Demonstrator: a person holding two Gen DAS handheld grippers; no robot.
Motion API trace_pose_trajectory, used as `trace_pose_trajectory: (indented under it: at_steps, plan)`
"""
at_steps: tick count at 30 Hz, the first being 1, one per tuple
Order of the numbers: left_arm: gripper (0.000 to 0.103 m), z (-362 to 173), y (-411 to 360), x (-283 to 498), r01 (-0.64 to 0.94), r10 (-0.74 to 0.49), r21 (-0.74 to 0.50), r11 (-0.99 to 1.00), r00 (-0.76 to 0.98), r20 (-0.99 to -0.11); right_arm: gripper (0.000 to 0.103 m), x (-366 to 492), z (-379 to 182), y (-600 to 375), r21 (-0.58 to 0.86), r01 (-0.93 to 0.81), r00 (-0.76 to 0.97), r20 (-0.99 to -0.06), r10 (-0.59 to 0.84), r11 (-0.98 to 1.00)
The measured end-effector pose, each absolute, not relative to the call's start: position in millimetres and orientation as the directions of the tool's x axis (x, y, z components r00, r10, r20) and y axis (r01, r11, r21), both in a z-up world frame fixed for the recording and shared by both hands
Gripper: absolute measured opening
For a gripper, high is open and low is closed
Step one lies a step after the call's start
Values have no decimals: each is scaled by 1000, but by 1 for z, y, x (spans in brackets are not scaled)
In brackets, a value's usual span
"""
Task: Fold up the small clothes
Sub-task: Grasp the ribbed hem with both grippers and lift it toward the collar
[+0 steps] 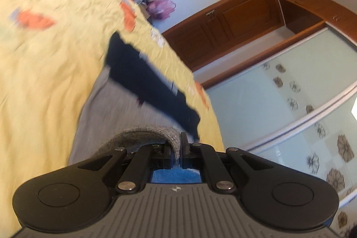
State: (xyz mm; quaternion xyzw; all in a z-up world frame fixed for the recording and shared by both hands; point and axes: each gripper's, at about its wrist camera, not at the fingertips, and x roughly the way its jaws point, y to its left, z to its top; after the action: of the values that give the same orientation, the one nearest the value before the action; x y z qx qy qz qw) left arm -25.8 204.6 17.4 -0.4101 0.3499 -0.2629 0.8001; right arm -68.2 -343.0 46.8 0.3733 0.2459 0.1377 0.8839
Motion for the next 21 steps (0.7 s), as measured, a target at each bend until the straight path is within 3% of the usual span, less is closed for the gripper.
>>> trace_pose_trajectory:
  at_steps: [10, 21]
  plan:
    - [4, 3, 180, 144, 98, -672, -836, 539, 648, -357, 11, 109, 31, -365, 706, 4, 835, -392, 386, 708]
    - [4, -19, 178, 243, 34, -632, -820, 571, 655, -413, 11, 213, 1, -369, 679, 77, 810, -470, 350, 730]
